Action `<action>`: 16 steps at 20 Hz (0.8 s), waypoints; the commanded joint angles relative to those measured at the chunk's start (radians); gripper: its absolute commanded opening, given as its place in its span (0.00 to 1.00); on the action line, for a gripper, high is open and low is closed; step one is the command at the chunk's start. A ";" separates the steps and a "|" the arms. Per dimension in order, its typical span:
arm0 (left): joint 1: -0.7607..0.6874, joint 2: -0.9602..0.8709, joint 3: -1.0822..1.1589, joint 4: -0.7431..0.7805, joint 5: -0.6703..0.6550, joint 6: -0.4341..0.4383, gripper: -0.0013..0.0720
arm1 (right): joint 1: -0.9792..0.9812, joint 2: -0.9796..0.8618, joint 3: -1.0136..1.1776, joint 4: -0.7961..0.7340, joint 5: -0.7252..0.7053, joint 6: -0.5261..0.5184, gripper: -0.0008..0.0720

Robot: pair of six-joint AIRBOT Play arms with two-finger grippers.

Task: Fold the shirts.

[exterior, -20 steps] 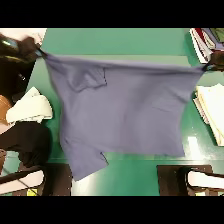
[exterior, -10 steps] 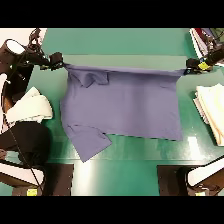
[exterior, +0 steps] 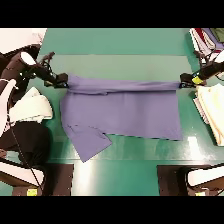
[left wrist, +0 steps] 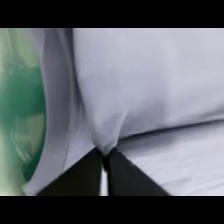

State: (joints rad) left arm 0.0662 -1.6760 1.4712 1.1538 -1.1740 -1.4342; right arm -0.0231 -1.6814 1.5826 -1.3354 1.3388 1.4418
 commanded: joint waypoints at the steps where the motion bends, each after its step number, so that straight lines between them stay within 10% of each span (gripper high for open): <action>1: -0.008 0.000 -0.060 0.006 0.006 -0.044 0.64 | 0.010 0.043 -0.098 0.010 -0.037 0.000 0.44; 2: -0.007 0.002 -0.056 0.006 -0.011 -0.058 0.81 | 0.010 0.054 -0.103 0.013 -0.033 0.000 0.56; 3: -0.007 0.015 -0.055 0.010 -0.039 -0.057 0.68 | 0.007 0.072 -0.111 0.029 -0.021 0.000 0.56; 16: -0.010 0.695 -0.868 -0.002 -0.070 -0.085 0.68 | -0.093 0.571 -0.558 0.062 -0.031 -0.005 0.56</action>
State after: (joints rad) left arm 0.0578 -1.1179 0.8085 1.2343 -1.2732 -1.5051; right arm -0.1097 -1.1896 1.0832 -1.2762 1.3228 1.4376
